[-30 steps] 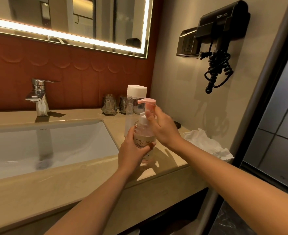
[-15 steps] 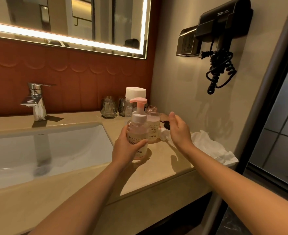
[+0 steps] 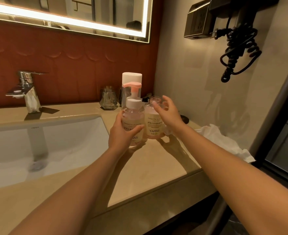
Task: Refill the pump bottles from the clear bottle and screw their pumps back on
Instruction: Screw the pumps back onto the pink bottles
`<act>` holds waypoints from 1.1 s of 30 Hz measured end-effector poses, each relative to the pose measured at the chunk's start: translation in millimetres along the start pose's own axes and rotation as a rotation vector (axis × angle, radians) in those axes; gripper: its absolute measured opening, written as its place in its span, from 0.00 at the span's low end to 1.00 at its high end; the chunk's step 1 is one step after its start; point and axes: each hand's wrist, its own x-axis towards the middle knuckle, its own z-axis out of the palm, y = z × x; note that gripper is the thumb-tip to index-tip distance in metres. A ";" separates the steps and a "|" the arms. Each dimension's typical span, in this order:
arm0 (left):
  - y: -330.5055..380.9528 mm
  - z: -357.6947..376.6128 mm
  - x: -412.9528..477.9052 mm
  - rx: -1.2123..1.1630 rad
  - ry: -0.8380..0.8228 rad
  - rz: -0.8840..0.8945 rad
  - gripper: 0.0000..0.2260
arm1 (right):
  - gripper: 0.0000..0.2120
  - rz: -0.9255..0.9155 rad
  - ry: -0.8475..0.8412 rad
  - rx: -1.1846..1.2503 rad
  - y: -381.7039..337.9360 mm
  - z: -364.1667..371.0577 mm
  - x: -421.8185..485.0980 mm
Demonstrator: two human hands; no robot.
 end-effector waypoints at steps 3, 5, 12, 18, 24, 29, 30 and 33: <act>0.0 1.2 5.6 -0.009 -0.012 -0.027 0.32 | 0.24 0.015 -0.009 -0.021 0.7 4.3 2.7; 2.6 1.5 9.5 -0.009 -0.037 -0.049 0.33 | 0.23 0.014 -0.002 -0.019 0.9 2.1 0.5; 10.1 -13.2 -12.3 0.261 0.037 -0.059 0.51 | 0.21 -0.057 -0.048 -0.077 -5.6 -15.2 -30.1; 21.2 -20.6 -53.3 0.141 0.073 0.031 0.45 | 0.24 -0.145 -0.175 -0.119 -18.7 -28.9 -66.1; 34.3 -6.1 -70.1 0.050 -0.065 0.018 0.43 | 0.16 -0.052 0.096 -0.369 -0.5 -54.7 -66.1; 30.9 5.9 -66.8 0.044 -0.135 0.029 0.33 | 0.17 0.091 0.007 -0.761 43.1 -54.3 -68.3; 29.5 7.9 -65.0 0.046 -0.131 0.029 0.33 | 0.17 0.088 0.011 -0.788 45.2 -53.1 -66.1; 25.3 12.8 -59.7 0.057 -0.117 0.038 0.33 | 0.18 0.087 0.010 -0.865 41.9 -49.8 -52.1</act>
